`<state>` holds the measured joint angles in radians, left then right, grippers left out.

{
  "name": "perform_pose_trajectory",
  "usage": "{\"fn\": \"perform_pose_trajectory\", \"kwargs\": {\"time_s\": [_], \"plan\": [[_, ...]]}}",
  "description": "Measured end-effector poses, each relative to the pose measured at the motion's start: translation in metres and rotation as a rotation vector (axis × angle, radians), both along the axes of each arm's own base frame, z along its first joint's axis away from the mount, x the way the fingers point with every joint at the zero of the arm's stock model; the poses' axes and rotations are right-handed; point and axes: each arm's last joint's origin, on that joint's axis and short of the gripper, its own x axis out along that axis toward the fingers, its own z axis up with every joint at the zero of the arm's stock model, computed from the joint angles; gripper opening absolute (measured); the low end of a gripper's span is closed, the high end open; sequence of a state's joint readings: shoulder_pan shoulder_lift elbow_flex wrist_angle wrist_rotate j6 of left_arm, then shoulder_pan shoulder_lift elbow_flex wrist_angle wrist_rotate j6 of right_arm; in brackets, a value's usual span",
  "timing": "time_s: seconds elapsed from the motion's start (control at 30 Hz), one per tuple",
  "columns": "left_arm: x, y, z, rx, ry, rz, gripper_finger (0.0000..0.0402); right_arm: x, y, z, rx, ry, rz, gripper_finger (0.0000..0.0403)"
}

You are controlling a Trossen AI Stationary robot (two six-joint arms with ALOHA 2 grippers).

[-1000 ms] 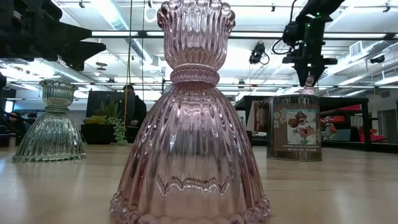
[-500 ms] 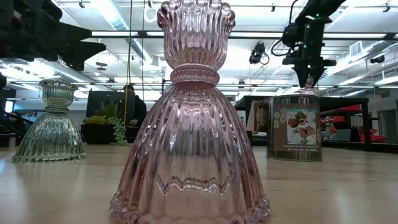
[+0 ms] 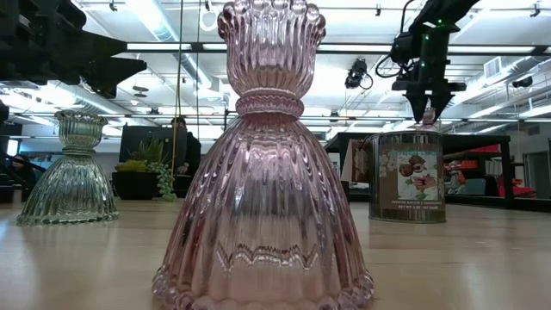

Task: Pick & Place candle stick holders
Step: Put the right pink glass candle holder on the shelf

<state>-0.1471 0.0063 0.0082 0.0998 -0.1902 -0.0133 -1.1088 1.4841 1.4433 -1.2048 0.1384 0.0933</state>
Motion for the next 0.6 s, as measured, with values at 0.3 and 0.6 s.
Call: {"fn": "perform_pose_trajectory", "kwargs": {"time_s": [0.3, 0.6], "plan": [[0.000, 0.000, 0.000, 0.000, 0.000, 0.000, 0.0245, -0.001, 0.000, 0.000, -0.011, 0.023, -0.004, 0.0180], [0.000, 0.000, 0.000, 0.000, 0.000, 0.000, 0.0245, 0.000, -0.003, 0.017, -0.080, -0.001, -0.002, 0.0195]]}}
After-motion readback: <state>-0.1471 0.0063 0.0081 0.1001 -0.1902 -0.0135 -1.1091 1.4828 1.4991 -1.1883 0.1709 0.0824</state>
